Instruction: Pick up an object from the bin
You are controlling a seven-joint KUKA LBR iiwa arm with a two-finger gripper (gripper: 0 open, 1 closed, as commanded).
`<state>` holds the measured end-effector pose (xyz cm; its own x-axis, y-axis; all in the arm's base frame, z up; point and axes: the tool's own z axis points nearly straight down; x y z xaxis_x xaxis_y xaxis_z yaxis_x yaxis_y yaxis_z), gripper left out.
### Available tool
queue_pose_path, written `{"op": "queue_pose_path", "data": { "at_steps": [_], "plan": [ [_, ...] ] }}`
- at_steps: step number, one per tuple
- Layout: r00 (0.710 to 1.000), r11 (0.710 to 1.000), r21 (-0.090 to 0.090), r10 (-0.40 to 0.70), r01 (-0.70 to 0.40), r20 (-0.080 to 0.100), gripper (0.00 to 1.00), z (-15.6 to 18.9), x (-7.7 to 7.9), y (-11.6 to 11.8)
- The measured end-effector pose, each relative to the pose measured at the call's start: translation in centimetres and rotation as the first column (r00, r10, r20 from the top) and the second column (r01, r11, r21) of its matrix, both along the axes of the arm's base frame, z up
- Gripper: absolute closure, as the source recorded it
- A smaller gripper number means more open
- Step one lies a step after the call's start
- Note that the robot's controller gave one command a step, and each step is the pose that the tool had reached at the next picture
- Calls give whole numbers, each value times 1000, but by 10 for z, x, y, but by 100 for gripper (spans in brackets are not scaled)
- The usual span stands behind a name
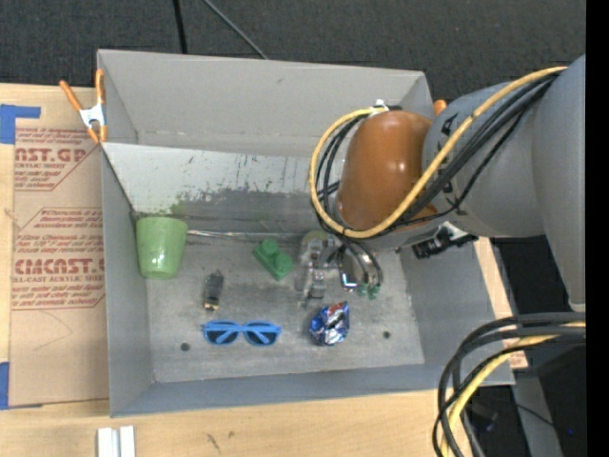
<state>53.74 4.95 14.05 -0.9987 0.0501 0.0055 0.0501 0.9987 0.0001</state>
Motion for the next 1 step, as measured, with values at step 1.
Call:
{"op": "queue_pose_path", "data": {
  "at_steps": [1],
  "plan": [
    [1000, 1000, 1, 1, -1, 6, 0, 5, 1, 1]
  ]
}}
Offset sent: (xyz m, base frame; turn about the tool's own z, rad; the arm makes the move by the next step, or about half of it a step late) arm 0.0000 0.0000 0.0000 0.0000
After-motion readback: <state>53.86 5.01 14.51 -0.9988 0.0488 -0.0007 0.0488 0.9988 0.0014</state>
